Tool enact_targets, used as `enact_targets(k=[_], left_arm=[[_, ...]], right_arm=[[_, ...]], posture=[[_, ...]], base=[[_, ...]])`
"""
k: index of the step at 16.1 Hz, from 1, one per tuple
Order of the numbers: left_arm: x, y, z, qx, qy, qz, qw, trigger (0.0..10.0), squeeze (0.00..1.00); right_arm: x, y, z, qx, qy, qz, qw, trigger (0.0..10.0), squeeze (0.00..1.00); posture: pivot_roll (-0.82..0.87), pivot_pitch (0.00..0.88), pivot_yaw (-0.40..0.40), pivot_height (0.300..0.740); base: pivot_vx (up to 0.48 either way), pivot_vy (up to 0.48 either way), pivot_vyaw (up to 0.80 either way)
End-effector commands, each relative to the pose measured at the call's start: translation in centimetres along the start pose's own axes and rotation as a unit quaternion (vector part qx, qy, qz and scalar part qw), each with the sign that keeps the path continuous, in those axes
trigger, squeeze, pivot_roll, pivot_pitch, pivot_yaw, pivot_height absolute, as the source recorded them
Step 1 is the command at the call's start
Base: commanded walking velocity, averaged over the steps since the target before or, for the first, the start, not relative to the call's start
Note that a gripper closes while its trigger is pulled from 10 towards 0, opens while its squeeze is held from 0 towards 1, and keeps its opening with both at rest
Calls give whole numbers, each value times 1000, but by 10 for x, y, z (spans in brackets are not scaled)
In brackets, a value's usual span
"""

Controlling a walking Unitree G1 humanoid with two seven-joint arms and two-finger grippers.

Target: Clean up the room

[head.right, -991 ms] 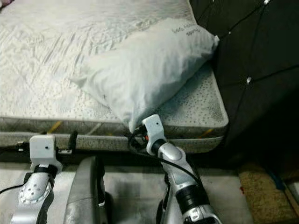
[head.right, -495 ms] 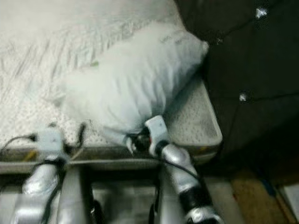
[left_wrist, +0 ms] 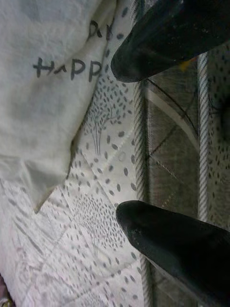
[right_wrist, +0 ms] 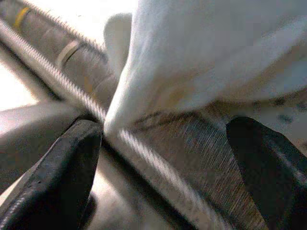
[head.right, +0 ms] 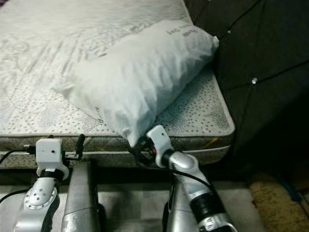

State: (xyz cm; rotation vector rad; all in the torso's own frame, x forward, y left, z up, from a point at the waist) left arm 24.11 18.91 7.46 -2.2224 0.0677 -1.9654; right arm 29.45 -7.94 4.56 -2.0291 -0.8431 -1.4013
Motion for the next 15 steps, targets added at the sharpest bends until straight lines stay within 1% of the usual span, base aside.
enact_targets(k=[1,3,5,7,8,10,11,15], left_arm=[[-1,-1,0,-4,-6,8,1000,10000,0],[-1,-1,0,-4,-7,9,1000,10000,0],[-2,-2,0,-4,-9,10,1000,10000,0],[-3,-5,-1,-1,-13,13,1000,10000,0],[-3,-5,-1,-1,-13,14,1000,10000,0],[-2,-5,-1,-3,-13,15,1000,10000,0],[-2,-5,0,-4,-13,15,1000,10000,0],[-2,-4,1,-9,-13,15,1000,10000,0]], right_arm=[[8,-2,2,20,6,-2,1000,10000,0],[15,1,5,11,15,9,1000,10000,0],[23,3,8,3,28,32,999,10000,0],[30,7,12,-21,40,51,998,10000,0],[35,8,14,-29,50,75,995,10000,0],[39,8,13,-28,58,86,994,10000,0],[43,8,12,-26,65,94,993,0,0],[64,9,8,-9,117,145,982,0,0]], posture=[[80,115,-21,485],[85,115,-21,485],[92,114,-21,485],[96,114,-19,485],[97,114,-18,485],[97,113,-16,485],[94,111,-11,485],[91,99,-7,485]], base=[[0,0,0],[0,0,0],[0,0,0],[0,0,0],[0,0,0],[0,0,0],[0,0,0],[0,0,0]])
Point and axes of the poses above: a point about 5 cm out from each wrist's last joint towards the gripper, its own z axis pointing out of the wrist towards the gripper, its own x axis along the axis of the wrist's last joint, y = z × x, the point moved 2 cm from there along z, pointing out of the wrist towards the gripper
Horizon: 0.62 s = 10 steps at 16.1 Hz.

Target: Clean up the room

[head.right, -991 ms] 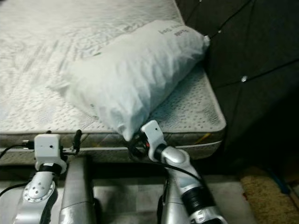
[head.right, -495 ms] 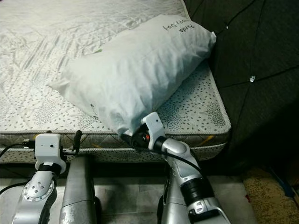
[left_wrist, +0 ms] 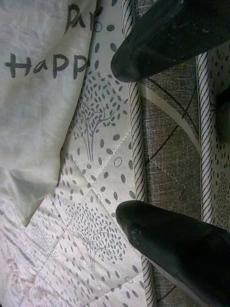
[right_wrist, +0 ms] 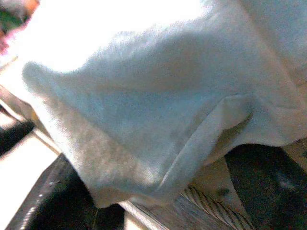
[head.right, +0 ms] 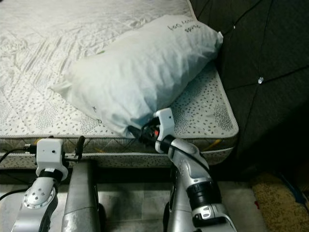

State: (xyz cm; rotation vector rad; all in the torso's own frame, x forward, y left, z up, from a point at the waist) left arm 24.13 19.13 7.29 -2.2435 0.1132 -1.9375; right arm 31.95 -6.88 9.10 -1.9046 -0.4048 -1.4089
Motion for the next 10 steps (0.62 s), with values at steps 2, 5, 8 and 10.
enact_targets(k=[2,5,8,10], left_arm=[[-2,-2,0,1,-3,3,1000,10000,0],[-3,-2,2,4,-5,6,1000,10000,0],[0,-1,6,2,-1,6,1000,10000,0],[1,2,9,-1,3,4,1000,10000,0]], right_arm=[[18,-1,-1,6,32,19,999,0,0],[14,6,2,-46,31,23,998,0,0],[14,1,8,-57,40,31,997,0,0],[26,4,7,-76,85,25,993,0,0]], posture=[[90,81,-5,485],[93,63,-2,485],[93,44,0,485],[95,30,-4,485]], base=[[0,0,0],[0,0,0],[0,0,0],[0,0,0]])
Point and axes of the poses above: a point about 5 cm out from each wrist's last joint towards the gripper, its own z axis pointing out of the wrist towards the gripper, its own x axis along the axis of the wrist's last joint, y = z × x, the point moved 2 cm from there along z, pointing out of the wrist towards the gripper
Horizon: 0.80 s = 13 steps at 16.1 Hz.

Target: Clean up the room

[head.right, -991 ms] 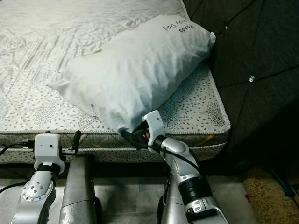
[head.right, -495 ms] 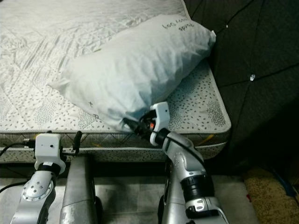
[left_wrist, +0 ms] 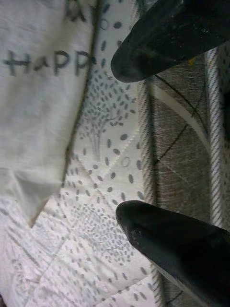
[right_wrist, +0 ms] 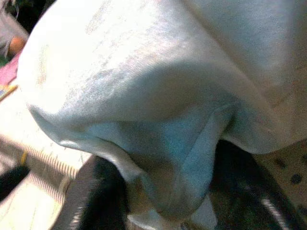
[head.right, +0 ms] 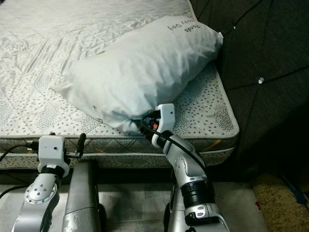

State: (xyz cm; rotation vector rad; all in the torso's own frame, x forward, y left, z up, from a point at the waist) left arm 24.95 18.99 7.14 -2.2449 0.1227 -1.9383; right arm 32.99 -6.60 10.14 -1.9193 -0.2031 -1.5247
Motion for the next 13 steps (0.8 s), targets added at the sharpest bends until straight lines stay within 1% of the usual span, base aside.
enact_targets(k=[1,3,4,5,7,8,9,10,11,12,13], left_arm=[[2,1,2,1,4,2,1000,10000,0],[3,0,5,2,6,2,1000,10000,0],[3,0,5,1,7,3,1000,10000,0],[3,0,6,1,8,3,1000,10000,0],[6,-2,9,4,16,1,1000,10000,0],[6,-1,10,5,17,-1,1000,10000,0],[5,2,10,4,15,-2,1000,10000,0],[3,4,9,4,12,0,1000,10000,0],[2,5,9,3,12,0,1000,10000,0],[3,5,10,4,13,0,1000,10000,0],[3,4,11,5,13,0,1000,10000,0]], right_arm=[[17,5,2,-15,37,-3,999,0,0],[21,12,4,-39,42,-12,998,0,0],[24,14,4,-49,53,-23,997,0,0],[30,19,3,-72,71,-40,994,0,0],[42,34,2,-123,91,-54,987,0,0],[45,39,1,-126,95,-42,987,0,0],[45,43,0,-127,92,-46,987,0,0],[47,48,-1,-142,95,-54,984,0,0],[55,60,-5,-184,110,-76,974,0,0],[72,76,-13,-242,141,-96,955,0,0],[80,84,-17,-265,153,-105,946,0,0]], posture=[[95,27,-4,485],[96,18,-7,485],[96,16,-7,485],[95,15,-11,485],[92,14,-12,485],[90,14,-15,485],[85,16,-18,485],[84,16,-19,485],[83,17,-17,485],[82,19,-13,485],[80,22,-10,485]], base=[[0,0,0],[0,0,0],[0,0,0],[0,0,0],[0,0,0],[0,0,0],[0,0,0],[0,0,0],[0,0,0],[0,0,0],[0,0,0]])
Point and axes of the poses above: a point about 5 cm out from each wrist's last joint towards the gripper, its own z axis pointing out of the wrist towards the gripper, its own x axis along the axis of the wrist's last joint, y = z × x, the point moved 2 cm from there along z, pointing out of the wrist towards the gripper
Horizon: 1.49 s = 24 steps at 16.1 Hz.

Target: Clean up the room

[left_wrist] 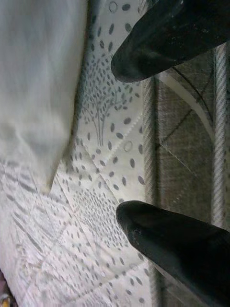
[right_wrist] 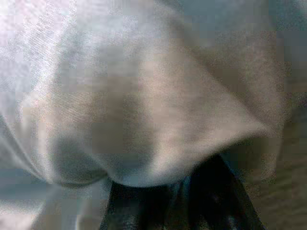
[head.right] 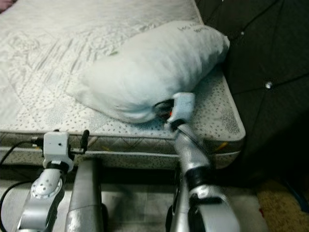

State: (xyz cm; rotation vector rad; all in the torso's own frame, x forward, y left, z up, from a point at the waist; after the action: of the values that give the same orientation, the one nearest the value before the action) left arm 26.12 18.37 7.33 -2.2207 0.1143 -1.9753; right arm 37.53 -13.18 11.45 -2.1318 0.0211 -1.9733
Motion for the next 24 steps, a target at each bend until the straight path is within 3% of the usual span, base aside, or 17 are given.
enact_targets(k=[1,4,6,7,8,9,11,14,15,18,20,21,24], left_arm=[[0,-5,3,7,0,5,1000,10000,0],[1,-5,6,3,3,4,1000,10000,0],[-2,7,2,-11,1,-2,1000,10000,0],[-2,8,1,-12,0,-3,1000,10000,0],[-4,9,1,-13,-2,-4,1000,10000,0],[-4,9,1,-13,-2,-4,1000,10000,0],[-2,9,4,-13,1,-4,1000,10000,0],[-2,11,3,-16,2,-6,1000,10000,0],[-3,12,3,-16,1,-6,1000,10000,0],[-4,10,4,-16,0,-6,1000,10000,0],[-3,10,6,-17,2,-3,1000,10000,0],[-2,10,6,-15,3,-4,1000,10000,0],[-2,11,7,-15,6,-3,1000,10000,0]], right_arm=[[55,55,2,-117,91,-10,989,0,0],[80,98,1,-183,95,-4,978,0,0],[109,136,-12,-261,132,-41,955,0,0],[111,142,-15,-274,133,-45,951,0,0],[100,155,-23,-296,108,-47,948,0,0],[93,158,-25,-300,96,-46,948,0,0],[56,166,-43,-313,61,-63,946,0,0],[14,155,-64,-303,31,-68,950,0,0],[-1,143,-71,-285,24,-70,956,0,0],[-28,89,-81,-204,19,-75,976,0,0],[-25,53,-74,-147,37,-73,986,0,0],[-19,46,-65,-124,46,-82,988,0,0],[3,68,-37,-146,34,-83,985,0,0]], posture=[[74,30,-4,485],[64,22,1,485],[53,25,2,485],[53,25,2,485],[53,25,2,485],[41,24,-1,485],[37,26,0,485],[30,30,-5,485],[29,27,-8,485],[25,26,-6,485],[32,23,-2,485],[32,23,-1,485],[48,13,-7,485]], base=[[0,0,0],[0,0,0],[0,0,0],[0,0,0],[0,0,0],[0,0,0],[0,0,0],[0,0,0],[0,0,0],[0,0,0],[0,0,0],[0,0,0],[0,0,0]])
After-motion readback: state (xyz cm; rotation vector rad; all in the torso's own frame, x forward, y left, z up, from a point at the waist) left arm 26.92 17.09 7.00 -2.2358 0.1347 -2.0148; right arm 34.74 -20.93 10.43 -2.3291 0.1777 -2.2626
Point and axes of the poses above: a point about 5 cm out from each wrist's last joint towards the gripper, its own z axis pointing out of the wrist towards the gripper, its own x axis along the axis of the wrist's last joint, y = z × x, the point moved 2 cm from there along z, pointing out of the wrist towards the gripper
